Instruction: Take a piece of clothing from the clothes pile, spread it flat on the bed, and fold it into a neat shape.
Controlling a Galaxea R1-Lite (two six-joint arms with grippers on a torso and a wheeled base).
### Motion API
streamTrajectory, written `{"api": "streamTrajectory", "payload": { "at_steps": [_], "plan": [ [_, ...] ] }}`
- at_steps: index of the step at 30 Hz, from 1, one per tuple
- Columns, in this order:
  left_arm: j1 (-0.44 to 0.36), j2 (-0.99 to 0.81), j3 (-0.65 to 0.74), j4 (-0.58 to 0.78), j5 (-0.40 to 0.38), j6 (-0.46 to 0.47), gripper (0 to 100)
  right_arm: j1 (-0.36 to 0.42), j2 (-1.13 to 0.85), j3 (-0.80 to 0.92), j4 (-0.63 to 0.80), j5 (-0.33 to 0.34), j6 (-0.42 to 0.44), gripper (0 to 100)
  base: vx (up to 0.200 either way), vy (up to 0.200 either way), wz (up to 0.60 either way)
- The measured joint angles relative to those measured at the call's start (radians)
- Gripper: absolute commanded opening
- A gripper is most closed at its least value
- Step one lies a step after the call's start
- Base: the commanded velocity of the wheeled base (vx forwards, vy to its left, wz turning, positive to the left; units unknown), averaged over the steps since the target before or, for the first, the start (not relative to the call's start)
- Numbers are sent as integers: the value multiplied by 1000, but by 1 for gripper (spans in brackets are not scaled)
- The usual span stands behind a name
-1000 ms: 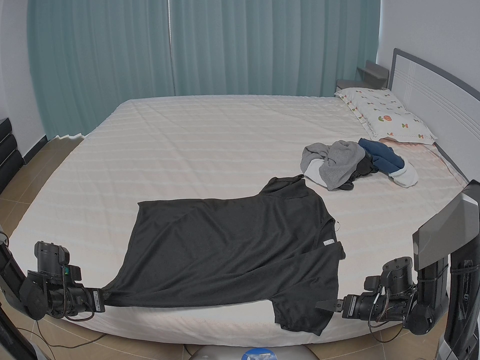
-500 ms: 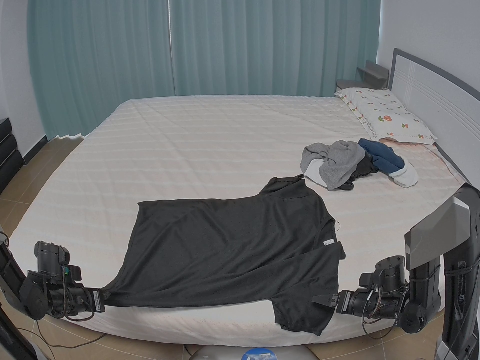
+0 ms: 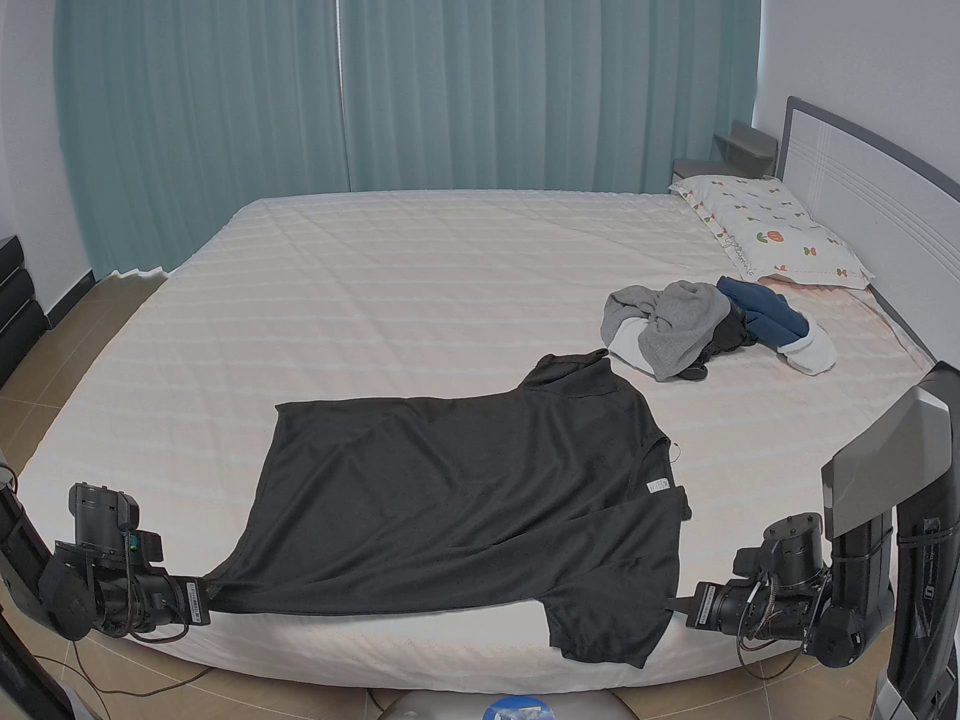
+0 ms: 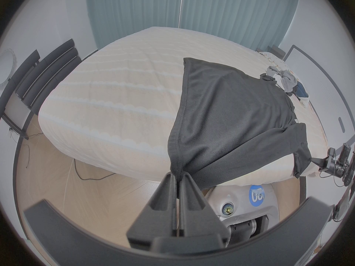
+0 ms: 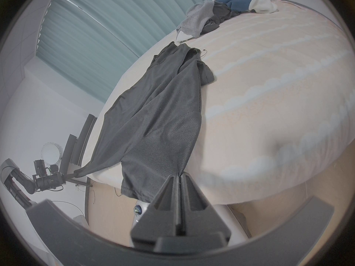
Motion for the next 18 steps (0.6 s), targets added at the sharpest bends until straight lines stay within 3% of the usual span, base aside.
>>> {"api": "streamTrajectory", "payload": {
  "at_steps": [7, 18],
  "plan": [
    [0, -1, 1, -1, 1, 2, 0, -25, -55, 51, 6, 2, -42, 0, 0, 0, 0],
    [1, -1, 10, -2, 8, 13, 0, -60, -140, 58, 221, 4, -121, 0, 0, 0, 0]
  ]
}}
